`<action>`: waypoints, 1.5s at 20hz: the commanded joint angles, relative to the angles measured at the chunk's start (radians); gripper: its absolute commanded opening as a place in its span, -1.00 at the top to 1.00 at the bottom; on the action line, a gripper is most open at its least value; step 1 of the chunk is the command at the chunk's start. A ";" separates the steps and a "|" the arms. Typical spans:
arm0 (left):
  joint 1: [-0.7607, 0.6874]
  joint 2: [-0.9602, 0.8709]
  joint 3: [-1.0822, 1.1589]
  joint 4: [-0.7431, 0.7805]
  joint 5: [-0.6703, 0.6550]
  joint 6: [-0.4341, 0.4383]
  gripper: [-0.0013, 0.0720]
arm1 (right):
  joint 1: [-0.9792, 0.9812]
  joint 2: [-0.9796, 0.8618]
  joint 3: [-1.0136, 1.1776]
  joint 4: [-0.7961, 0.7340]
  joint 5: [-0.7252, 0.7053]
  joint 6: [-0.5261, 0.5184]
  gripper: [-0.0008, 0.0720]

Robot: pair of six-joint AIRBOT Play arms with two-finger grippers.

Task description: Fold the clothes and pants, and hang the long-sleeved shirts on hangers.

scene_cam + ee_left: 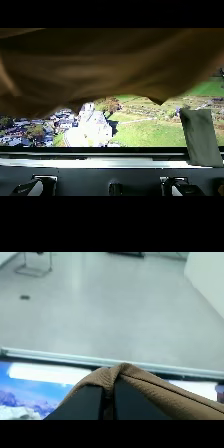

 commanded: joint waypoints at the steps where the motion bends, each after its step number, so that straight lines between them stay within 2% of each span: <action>1: 0.000 0.045 -0.023 0.049 0.011 -0.040 0.93 | 0.001 0.022 -0.004 -0.041 0.044 0.048 0.91; 3: -0.001 -0.013 -0.025 0.028 -0.026 -0.034 0.93 | 0.001 -0.022 -0.027 -0.047 0.047 0.072 0.91; 7: -0.008 -0.234 -0.029 -0.064 -0.196 0.033 0.93 | 0.001 -0.186 -0.130 -0.047 0.077 0.125 0.91; 12: -0.067 -0.621 -0.080 -0.064 -0.211 0.087 0.92 | 0.001 -0.556 -0.172 -0.046 0.121 0.099 0.91; 15: -0.122 -0.864 -0.079 -0.064 -0.120 0.133 0.92 | 0.001 -0.775 -0.172 -0.044 0.023 0.067 0.91; 19: -0.147 -1.098 -0.028 -0.065 0.128 0.127 0.93 | 0.001 -0.971 -0.172 -0.044 -0.212 0.060 0.91; 22: -0.148 -1.184 0.080 -0.064 0.154 0.143 0.93 | 0.001 -1.007 -0.171 -0.042 -0.319 0.060 0.91; 24: -0.145 -1.188 0.098 -0.064 0.156 0.156 0.92 | 0.001 -1.004 -0.161 -0.042 -0.307 0.060 0.91; 27: -0.135 -1.177 0.098 -0.064 0.100 0.156 0.92 | 0.001 -0.996 -0.147 -0.042 -0.214 0.065 0.91; 30: -0.127 -1.175 0.097 -0.063 -0.052 0.156 0.92 | 0.001 -0.997 -0.148 -0.044 -0.043 0.073 0.91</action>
